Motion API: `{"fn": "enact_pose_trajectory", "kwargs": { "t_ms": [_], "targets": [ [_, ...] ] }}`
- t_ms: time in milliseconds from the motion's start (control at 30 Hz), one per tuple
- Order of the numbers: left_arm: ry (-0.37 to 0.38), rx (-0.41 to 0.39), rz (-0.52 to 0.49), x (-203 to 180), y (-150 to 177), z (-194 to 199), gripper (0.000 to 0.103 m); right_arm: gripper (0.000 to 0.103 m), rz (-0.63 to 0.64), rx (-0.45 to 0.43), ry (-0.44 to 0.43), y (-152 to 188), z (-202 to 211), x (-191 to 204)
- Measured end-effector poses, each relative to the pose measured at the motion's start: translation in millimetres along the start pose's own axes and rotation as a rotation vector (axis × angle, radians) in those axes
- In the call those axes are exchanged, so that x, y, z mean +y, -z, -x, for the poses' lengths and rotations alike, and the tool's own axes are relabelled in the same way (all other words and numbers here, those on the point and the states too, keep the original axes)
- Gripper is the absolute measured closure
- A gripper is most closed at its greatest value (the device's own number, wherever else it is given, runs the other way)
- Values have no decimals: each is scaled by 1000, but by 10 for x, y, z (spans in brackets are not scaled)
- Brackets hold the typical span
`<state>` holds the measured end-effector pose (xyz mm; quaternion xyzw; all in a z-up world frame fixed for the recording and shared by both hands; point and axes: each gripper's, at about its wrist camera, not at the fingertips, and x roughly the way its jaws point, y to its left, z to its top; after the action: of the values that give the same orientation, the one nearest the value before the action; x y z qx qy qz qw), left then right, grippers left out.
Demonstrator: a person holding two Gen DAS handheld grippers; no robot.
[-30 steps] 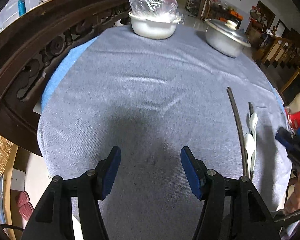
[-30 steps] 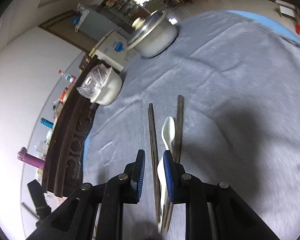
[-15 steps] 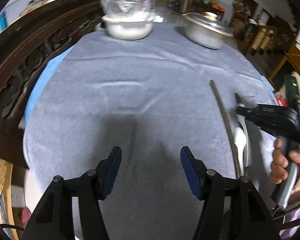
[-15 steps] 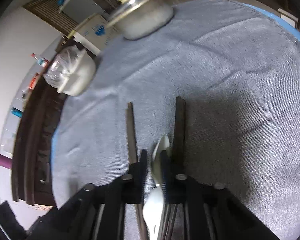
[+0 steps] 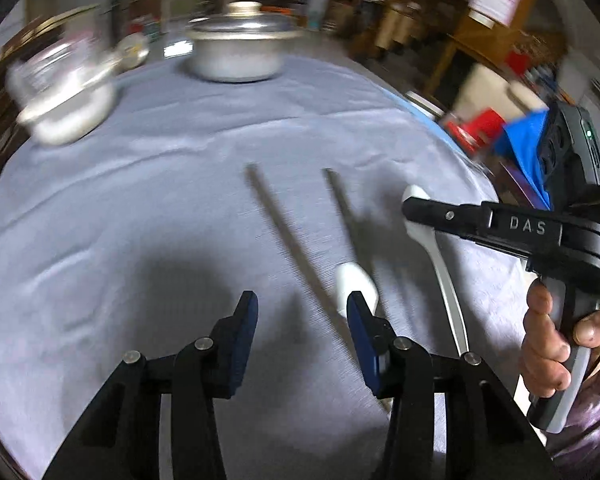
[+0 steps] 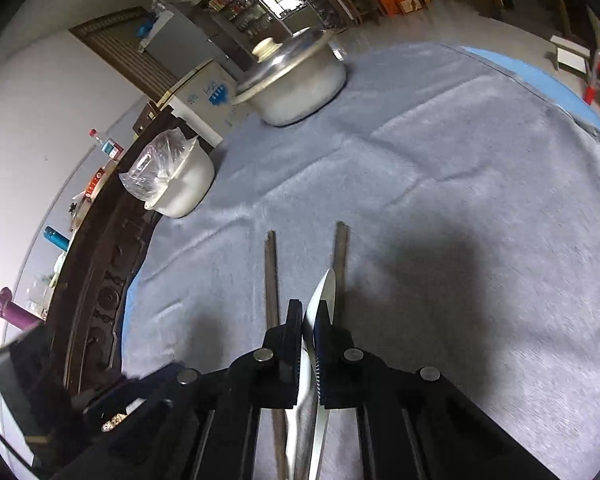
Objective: Organize utensils
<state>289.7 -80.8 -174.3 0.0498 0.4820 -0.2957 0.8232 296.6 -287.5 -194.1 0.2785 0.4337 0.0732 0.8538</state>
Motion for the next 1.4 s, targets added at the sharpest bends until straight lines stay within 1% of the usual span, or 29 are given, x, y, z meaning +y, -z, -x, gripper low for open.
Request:
{"fn": "enact_pose_trajectory", "kwargs": {
  "t_ms": [100,267,367,400,500,533,633,767,867,933,1000,1133,1167,1200,1267,1367,1400],
  "targets": [
    [36,26,-61,-134,-69,-154,55,96,-16,-6,-8,61,85,-125],
    [72,71,-105,-216,-101,-370,55,96,-23,-13,12,121,103,-265],
    [78,103,-122,-247,-89,-511,57,96,-38,-6,13,137,88,-340],
    [71,91,-134,-270,-90,-519,57,96,-40,-4,15,138,80,-352],
    [82,93,-154,-345,-96,-540,67,96,-57,10,19,150,47,-403],
    [85,100,-158,-356,-92,-552,74,96,-61,14,21,154,35,-412],
    [83,93,-154,-340,-93,-543,74,96,-68,28,23,180,12,-439],
    [50,71,-136,-255,-97,-537,75,96,-64,49,33,211,-40,-428],
    [22,60,-112,-112,-73,-512,75,93,-65,66,39,233,-75,-418],
    [4,55,-80,-1,-91,-505,75,93,-54,66,55,234,-81,-389],
    [-22,57,-69,75,-98,-476,75,93,-55,73,64,223,-96,-373],
    [-49,73,-79,76,-98,-489,74,92,-68,94,98,169,-127,-385],
    [-54,79,-87,57,-94,-503,74,86,-76,103,96,155,-143,-397],
    [-56,94,-85,54,-95,-540,74,83,-82,106,91,141,-150,-408],
    [-56,89,-86,31,-115,-578,73,80,-91,109,89,98,-166,-416],
    [-54,92,-65,25,-163,-616,73,80,-81,112,88,55,-199,-419],
    [-55,93,-57,27,-175,-621,73,84,-81,113,87,51,-196,-430]
  ]
}}
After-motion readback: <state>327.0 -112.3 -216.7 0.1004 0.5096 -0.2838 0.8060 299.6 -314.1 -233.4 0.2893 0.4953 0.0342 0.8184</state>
